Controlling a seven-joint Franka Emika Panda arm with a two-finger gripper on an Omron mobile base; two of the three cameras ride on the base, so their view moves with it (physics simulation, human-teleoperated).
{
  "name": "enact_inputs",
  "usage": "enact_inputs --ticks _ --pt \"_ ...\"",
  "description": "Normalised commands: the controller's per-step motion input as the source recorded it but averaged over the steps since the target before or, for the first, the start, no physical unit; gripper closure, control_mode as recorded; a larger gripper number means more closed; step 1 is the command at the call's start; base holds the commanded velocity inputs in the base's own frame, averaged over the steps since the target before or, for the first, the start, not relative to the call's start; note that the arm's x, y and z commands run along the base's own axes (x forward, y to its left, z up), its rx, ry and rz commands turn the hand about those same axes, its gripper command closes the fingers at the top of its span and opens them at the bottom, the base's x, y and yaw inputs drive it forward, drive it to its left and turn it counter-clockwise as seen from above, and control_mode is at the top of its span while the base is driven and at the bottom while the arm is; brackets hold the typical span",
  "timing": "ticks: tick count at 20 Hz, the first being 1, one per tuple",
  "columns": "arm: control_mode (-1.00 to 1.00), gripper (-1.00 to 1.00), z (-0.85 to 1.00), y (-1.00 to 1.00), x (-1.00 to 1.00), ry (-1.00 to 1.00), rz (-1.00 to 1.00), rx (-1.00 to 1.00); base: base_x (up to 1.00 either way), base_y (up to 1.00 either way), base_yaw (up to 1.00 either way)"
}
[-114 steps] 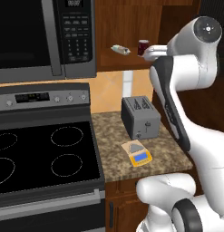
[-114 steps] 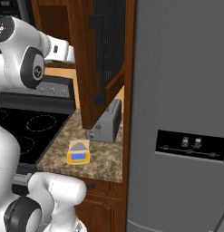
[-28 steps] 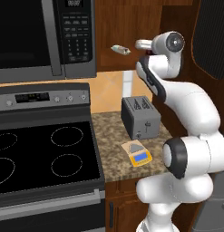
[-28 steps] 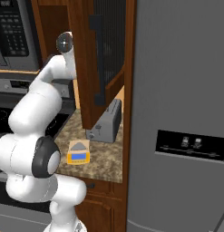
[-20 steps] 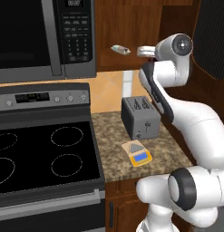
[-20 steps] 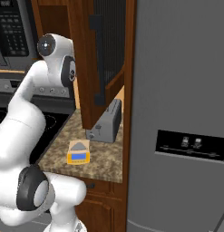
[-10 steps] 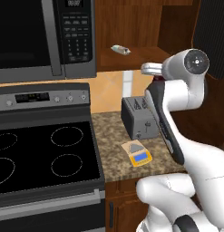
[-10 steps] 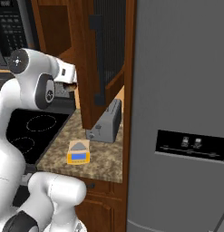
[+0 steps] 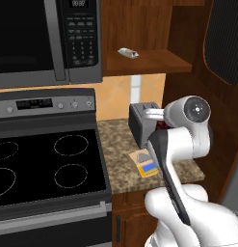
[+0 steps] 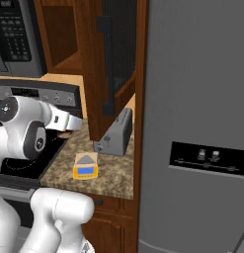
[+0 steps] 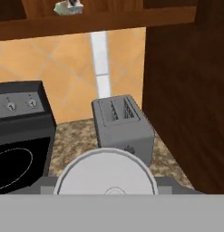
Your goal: Pick the canned food and place it on the digital scale for weighing, and close the cabinet.
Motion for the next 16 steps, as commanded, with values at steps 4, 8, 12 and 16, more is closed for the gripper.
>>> enact_inputs --ticks 4,8,12,16 --pt "-1.0 1.0 -0.83 0.0 0.02 0.1 0.13 0.0 0.0 0.0 0.0" --pt "-1.0 1.0 -0.6 0.02 0.11 0.08 0.27 0.0 0.0 0.0 0.0" --pt "-1.0 1.0 -0.43 0.0 0.27 0.02 0.36 0.0 0.0 0.0 0.0" --pt "-1.0 1.0 -0.47 0.1 0.25 0.0 0.36 0.0 0.0 0.0 0.0"
